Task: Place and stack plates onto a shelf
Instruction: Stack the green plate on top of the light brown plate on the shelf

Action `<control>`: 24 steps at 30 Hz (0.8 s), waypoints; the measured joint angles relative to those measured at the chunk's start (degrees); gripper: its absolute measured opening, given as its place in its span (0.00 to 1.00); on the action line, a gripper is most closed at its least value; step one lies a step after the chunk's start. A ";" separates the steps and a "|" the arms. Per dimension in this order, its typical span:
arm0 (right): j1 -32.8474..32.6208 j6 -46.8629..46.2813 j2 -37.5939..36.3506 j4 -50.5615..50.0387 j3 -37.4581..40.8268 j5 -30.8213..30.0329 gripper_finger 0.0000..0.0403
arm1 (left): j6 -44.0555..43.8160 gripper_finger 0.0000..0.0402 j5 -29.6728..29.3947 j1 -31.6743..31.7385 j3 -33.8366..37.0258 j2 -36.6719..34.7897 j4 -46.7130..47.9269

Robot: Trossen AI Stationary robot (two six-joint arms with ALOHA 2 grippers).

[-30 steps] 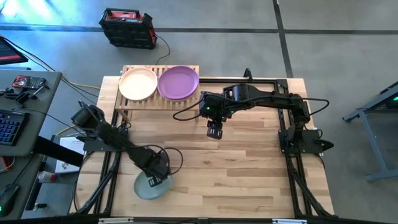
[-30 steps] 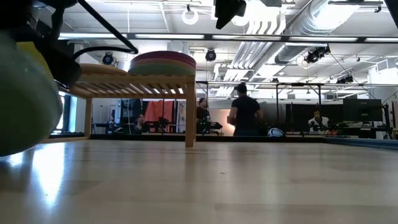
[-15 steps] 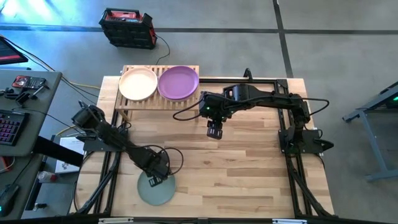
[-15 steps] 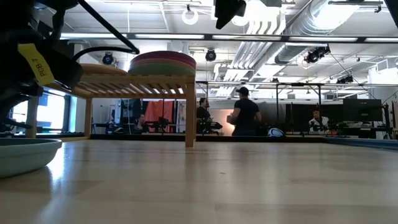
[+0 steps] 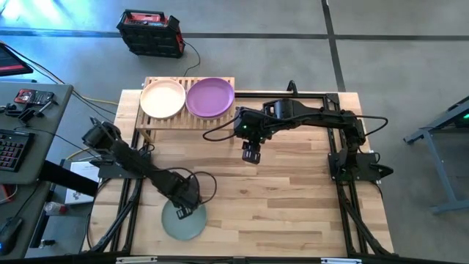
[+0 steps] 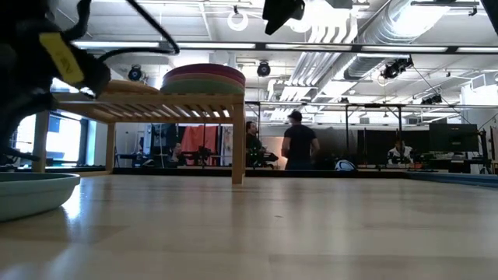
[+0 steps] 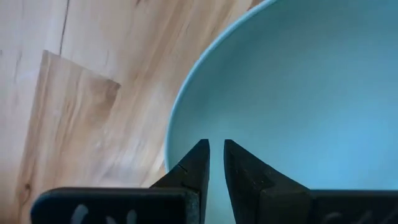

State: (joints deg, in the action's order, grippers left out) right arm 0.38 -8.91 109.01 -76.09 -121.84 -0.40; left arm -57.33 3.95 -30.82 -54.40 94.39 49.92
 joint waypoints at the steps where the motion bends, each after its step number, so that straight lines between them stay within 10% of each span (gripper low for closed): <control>1: 0.00 0.00 0.00 0.00 0.00 0.00 0.39 | -0.06 0.10 -0.02 0.18 -0.23 -0.54 0.05; 24: 0.00 -0.08 0.00 0.11 0.00 0.00 0.39 | 5.43 0.26 1.11 5.79 2.37 -1.94 2.66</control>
State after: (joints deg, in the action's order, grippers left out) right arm 0.38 -8.99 109.01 -75.99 -121.84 -0.40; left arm -51.90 5.05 -25.04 -52.03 92.44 52.58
